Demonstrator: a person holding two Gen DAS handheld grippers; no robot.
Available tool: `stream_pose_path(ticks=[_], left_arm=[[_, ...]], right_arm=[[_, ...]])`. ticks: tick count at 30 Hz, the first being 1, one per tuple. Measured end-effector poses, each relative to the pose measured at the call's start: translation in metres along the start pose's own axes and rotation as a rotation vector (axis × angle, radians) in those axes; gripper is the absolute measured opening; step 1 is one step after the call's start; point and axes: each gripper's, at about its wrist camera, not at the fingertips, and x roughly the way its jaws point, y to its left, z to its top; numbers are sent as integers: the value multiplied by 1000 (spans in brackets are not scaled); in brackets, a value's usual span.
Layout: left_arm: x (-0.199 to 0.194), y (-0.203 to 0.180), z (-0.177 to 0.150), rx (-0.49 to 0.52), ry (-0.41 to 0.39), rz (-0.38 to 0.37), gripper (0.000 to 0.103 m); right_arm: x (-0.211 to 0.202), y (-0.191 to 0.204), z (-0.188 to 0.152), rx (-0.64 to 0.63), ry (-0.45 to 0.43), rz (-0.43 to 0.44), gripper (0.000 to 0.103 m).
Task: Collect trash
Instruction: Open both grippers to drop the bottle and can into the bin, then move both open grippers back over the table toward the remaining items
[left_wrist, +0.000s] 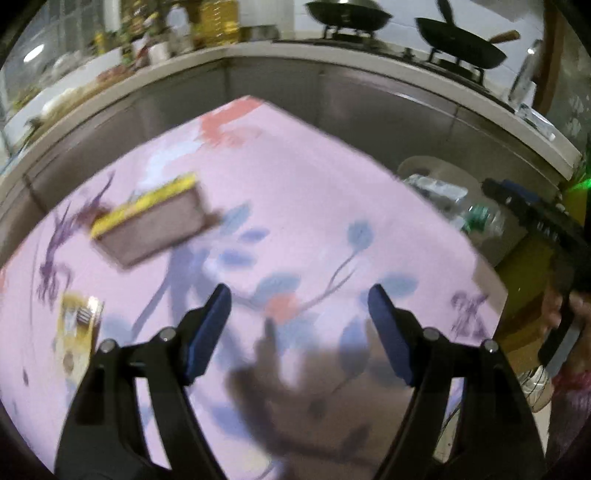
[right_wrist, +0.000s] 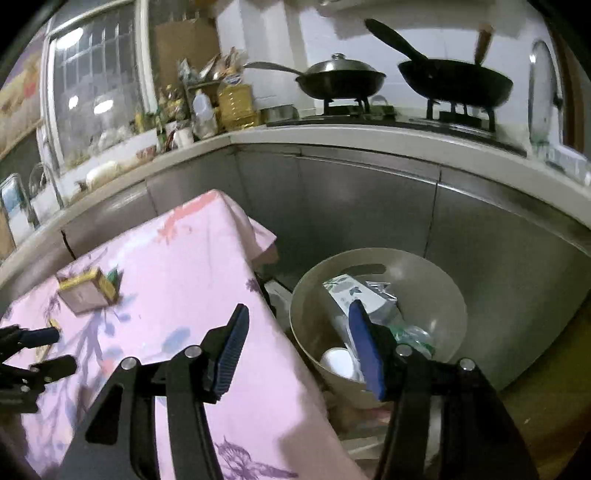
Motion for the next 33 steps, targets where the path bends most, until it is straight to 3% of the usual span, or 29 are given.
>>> stream_pose_path(ticks=[4,9,15,22,24,28,33], left_arm=[[-8,26,-28,-54,13,17,73],[-29,42,-46,-117,-27,39,73],[-61,33,-56,-78,-124,94,73],[-101,24,-67,-34,-229,126,74],[-109,22,-70,-33,-247,121,80],[-117,14,-74,-16,-263,128,80],[-120,4,-77,2,-273,106,88]], right_arm=[[4,-26,-5,121,53,-72,54],[-19,-33,-14,295,39,34,54],[-42,-17,-52,451,69,111,54],[-83,19,-77,494,61,156,54],[-97,26,-77,493,37,153,54],[-121,35,-75,488,-13,139,54],[-137,39,-75,480,-39,114,58]])
